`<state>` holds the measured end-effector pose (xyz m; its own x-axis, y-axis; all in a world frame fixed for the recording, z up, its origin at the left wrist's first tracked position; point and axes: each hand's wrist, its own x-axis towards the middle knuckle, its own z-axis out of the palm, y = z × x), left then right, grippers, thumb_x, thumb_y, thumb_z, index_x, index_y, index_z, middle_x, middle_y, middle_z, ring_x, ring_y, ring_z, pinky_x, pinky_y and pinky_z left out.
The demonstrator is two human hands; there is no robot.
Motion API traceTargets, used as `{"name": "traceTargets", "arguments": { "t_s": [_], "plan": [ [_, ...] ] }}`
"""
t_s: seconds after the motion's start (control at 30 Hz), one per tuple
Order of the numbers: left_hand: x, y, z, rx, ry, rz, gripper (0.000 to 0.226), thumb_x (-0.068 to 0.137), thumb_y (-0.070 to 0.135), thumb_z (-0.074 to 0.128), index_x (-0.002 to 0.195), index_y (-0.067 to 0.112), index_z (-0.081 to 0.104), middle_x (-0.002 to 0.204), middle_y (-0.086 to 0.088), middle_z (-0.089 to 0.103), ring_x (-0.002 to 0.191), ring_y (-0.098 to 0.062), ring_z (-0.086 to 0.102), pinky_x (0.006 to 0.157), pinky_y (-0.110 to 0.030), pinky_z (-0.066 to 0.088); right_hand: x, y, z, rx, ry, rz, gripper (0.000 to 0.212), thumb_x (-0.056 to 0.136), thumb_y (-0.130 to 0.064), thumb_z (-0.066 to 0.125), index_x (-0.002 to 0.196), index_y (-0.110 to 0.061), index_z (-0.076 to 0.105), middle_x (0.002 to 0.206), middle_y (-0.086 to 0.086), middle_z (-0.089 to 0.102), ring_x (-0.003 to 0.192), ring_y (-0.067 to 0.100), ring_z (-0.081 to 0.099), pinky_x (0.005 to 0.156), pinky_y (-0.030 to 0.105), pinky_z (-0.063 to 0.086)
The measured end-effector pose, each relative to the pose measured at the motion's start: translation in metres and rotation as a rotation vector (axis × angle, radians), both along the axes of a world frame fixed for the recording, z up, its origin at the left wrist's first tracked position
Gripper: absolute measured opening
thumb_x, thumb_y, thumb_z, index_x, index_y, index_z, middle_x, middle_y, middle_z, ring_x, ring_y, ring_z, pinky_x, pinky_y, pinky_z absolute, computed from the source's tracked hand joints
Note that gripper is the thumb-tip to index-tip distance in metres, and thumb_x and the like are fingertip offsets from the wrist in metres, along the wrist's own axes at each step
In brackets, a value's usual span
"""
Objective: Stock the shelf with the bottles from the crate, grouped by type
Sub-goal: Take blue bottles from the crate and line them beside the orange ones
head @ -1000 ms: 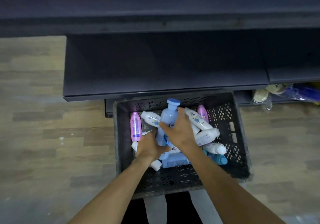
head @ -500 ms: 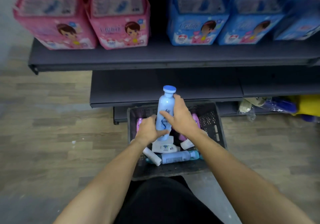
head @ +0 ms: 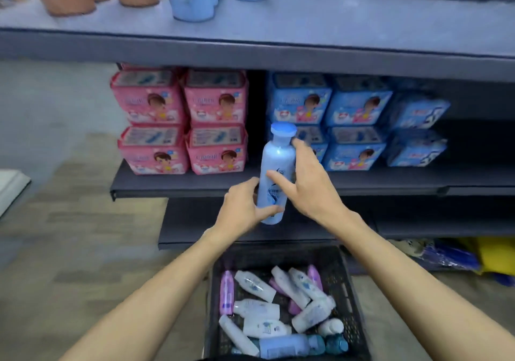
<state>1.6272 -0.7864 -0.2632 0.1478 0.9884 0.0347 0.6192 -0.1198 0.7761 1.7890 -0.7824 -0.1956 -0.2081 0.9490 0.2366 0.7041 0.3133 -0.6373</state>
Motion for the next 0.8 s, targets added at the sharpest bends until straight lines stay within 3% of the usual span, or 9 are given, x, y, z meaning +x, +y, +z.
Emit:
{"name": "traceTargets", "arguments": {
  "t_s": [0.1,0.2,0.37,0.53,0.67,0.8],
  "plan": [
    [-0.003,0.010,0.044,0.160,-0.031,0.011,0.055,0.066,0.063,0.078,0.104,0.027,0.063,0.088,0.013,0.068,0.079,-0.005,0.062,0.069,-0.033,0.053,-0.004,0.003,0.045,0.141,-0.007,-0.003,0.066,0.092,-0.042,0.064,0.144,-0.015,0.033,0.122,0.003,0.049,0.093,0.022,0.056,0.080,0.044,0.053],
    [-0.008,0.014,0.086,0.304,-0.057,0.013,0.060,0.065,0.070,0.073,0.104,0.026,0.064,0.087,0.010,0.068,0.079,-0.013,0.063,0.070,-0.039,0.052,-0.008,0.003,0.089,0.263,0.014,0.008,0.068,0.091,-0.042,0.066,0.145,-0.018,0.033,0.114,-0.003,0.046,0.087,0.017,0.053,0.078,0.043,0.052],
    [-0.015,0.015,0.159,0.518,-0.057,0.016,0.059,0.068,0.064,0.077,0.111,0.025,0.065,0.095,0.012,0.069,0.088,-0.008,0.065,0.076,-0.037,0.052,-0.008,0.004,0.162,0.389,0.076,0.070,0.068,0.090,-0.045,0.067,0.144,-0.022,0.034,0.127,-0.001,0.052,0.104,0.020,0.057,0.087,0.044,0.052],
    [-0.019,0.017,0.227,0.679,-0.066,0.078,0.056,0.065,0.066,0.077,0.103,0.027,0.063,0.089,0.015,0.070,0.080,0.000,0.065,0.071,-0.032,0.055,-0.009,0.010,0.235,0.482,0.161,0.148,0.062,0.088,-0.041,0.072,0.138,-0.023,0.040,0.123,-0.001,0.058,0.103,0.018,0.061,0.081,0.040,0.056],
    [-0.021,0.026,0.265,0.729,-0.103,0.113,0.061,0.063,0.066,0.078,0.101,0.026,0.053,0.092,0.019,0.069,0.079,0.001,0.067,0.068,-0.033,0.057,-0.016,0.024,0.274,0.539,0.156,0.170,0.059,0.088,-0.040,0.072,0.134,-0.022,0.041,0.117,-0.001,0.062,0.103,0.017,0.064,0.085,0.039,0.055],
    [-0.020,0.044,0.275,0.682,-0.097,0.147,0.058,0.065,0.059,0.080,0.101,0.024,0.051,0.094,0.016,0.069,0.084,-0.007,0.067,0.072,-0.038,0.056,-0.024,0.046,0.284,0.534,0.116,0.152,0.059,0.087,-0.040,0.072,0.134,-0.021,0.041,0.115,0.002,0.061,0.100,0.019,0.061,0.088,0.040,0.053]
  ]
}}
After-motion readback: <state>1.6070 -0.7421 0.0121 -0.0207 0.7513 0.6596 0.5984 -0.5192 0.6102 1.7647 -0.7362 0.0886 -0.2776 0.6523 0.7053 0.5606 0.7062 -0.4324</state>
